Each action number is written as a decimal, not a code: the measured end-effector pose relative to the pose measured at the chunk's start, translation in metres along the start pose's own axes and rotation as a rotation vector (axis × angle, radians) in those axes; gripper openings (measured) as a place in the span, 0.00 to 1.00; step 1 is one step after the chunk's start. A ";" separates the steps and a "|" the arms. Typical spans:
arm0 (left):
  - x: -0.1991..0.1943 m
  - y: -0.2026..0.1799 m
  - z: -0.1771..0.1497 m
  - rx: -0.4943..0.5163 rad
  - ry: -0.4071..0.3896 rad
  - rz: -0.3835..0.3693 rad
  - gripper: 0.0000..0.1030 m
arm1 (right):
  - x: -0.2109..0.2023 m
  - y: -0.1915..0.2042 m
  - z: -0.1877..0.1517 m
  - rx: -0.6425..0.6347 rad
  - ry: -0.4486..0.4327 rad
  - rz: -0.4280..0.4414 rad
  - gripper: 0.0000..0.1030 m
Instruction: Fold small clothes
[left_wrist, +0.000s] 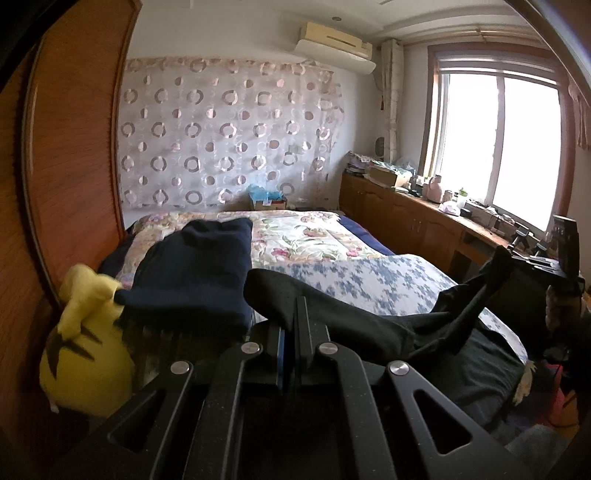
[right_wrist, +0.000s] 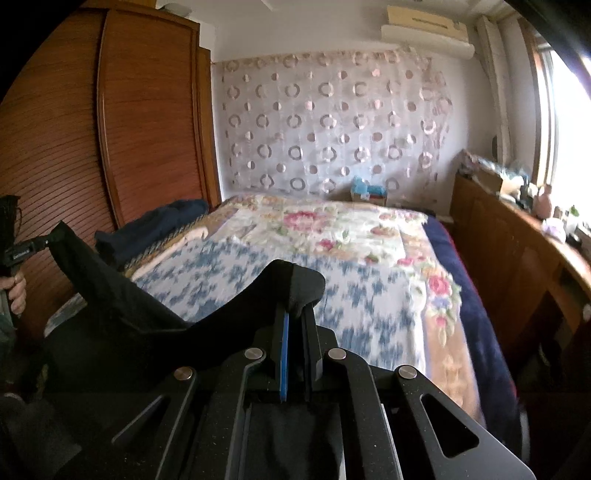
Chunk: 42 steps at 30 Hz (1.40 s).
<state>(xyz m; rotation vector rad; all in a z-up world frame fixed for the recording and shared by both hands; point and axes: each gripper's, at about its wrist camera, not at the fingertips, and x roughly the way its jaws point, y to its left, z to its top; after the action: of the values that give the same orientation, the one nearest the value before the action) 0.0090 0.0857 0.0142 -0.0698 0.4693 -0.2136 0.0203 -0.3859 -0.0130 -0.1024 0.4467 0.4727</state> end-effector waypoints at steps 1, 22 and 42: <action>-0.006 0.001 -0.006 -0.008 0.005 0.001 0.04 | -0.005 0.002 -0.003 0.001 0.009 -0.002 0.05; -0.025 0.007 -0.074 -0.016 0.203 0.050 0.17 | 0.003 -0.002 -0.016 0.021 0.281 -0.009 0.11; 0.035 0.036 -0.037 0.046 0.201 0.080 0.70 | 0.066 -0.018 0.011 -0.007 0.244 -0.044 0.49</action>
<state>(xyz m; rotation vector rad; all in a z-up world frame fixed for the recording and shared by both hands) 0.0290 0.1126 -0.0382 0.0153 0.6659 -0.1534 0.0856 -0.3718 -0.0324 -0.1773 0.6807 0.4200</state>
